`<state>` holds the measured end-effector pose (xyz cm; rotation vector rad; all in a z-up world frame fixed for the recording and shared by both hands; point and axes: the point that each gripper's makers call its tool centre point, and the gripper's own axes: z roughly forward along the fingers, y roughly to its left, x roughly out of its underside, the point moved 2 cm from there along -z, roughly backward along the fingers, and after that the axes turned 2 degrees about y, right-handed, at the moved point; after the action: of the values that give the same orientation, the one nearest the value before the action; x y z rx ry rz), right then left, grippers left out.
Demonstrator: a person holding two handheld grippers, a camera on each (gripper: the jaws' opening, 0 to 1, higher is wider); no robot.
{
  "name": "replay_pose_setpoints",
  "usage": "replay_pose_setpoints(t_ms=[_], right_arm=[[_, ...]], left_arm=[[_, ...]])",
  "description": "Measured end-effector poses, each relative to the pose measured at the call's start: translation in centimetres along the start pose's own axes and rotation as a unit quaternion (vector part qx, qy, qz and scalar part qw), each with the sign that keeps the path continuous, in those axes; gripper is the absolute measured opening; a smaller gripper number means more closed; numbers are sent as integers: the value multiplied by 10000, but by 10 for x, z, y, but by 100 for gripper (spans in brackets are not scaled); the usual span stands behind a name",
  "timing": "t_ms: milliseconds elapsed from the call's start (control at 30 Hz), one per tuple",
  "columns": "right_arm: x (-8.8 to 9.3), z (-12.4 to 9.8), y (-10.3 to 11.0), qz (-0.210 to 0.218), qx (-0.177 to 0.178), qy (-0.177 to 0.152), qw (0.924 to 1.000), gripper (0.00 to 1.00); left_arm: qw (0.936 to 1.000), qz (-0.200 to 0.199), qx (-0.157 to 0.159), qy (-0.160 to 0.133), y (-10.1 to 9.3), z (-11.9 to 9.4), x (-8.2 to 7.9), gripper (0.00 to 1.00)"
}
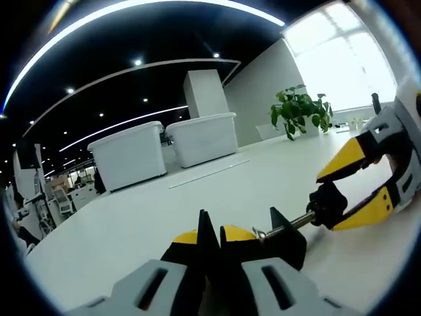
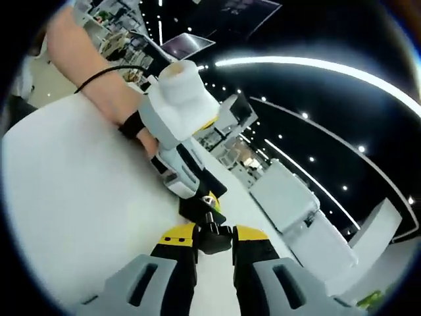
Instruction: Clamp the fixed fixture on the desktop, loosen the retaining clip, secure it to the edge of the desk, and tighten the retaining clip.
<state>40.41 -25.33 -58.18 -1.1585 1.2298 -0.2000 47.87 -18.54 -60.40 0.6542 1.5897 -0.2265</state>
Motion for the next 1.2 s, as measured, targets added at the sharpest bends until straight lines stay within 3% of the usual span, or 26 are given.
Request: replay_pose_setpoints(t_ms=[100, 367, 800, 933, 1067, 1133, 1200], right_arm=[[0, 1, 1, -365, 13, 44, 9993, 20], [0, 1, 0, -464, 26, 63, 9989, 20], [-1, 1, 5, -1324, -16, 156, 9911, 21], [-1, 0, 7, -1356, -20, 160, 9906, 21], [-2, 0, 7, -1224, -21, 146, 9924, 21], [1, 1, 5, -790, -17, 140, 9968, 21], [7, 1, 0, 91, -9, 150, 9998, 25]], left_arm=[[10000, 0, -1, 1, 0, 0, 0, 9], [10000, 4, -3, -1, 0, -1, 0, 9], [10000, 3, 0, -3, 0, -1, 0, 9], [10000, 1, -5, -2, 0, -1, 0, 9], [10000, 0, -5, -3, 0, -2, 0, 9], [10000, -3, -3, -3, 0, -2, 0, 9], [10000, -4, -2, -2, 0, -1, 0, 9]])
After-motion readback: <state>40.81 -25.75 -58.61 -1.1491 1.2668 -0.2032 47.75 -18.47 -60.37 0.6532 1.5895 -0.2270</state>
